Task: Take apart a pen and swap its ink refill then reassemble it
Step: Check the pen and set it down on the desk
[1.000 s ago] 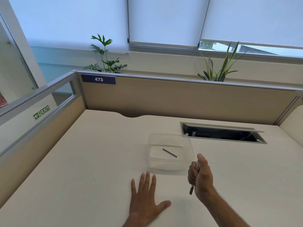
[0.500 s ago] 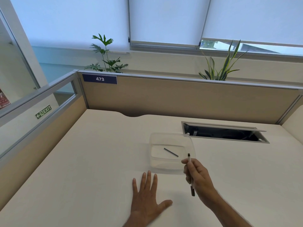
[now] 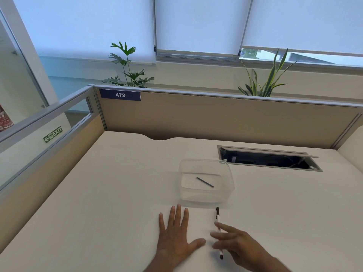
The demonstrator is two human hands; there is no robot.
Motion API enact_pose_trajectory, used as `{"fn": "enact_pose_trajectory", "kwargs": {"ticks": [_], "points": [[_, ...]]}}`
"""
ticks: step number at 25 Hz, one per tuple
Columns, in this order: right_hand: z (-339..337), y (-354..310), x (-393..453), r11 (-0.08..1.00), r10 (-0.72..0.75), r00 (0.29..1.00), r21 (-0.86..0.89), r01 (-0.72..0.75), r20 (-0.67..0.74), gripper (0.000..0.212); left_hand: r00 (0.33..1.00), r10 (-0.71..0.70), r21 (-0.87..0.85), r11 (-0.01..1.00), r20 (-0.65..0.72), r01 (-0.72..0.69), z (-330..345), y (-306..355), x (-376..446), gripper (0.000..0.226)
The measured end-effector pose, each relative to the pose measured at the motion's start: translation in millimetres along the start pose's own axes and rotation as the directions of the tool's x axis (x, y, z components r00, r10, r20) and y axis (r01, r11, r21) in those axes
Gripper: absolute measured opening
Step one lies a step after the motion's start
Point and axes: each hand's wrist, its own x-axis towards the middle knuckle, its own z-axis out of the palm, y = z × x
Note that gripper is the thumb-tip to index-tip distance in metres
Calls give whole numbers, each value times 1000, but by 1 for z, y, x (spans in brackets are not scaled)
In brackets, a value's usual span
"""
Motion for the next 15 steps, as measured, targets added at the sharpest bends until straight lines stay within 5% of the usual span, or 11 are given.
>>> {"fn": "enact_pose_trajectory", "kwargs": {"ticks": [4, 15], "points": [[10, 7, -5, 968, -180, 981, -167, 190, 71, 37, 1000, 0, 3, 1000, 29, 0, -3, 0, 1, 99], [8, 8, -11, 993, -95, 989, -64, 103, 109, 23, 994, 5, 17, 1000, 112, -7, -5, 1, 0, 100]]}}
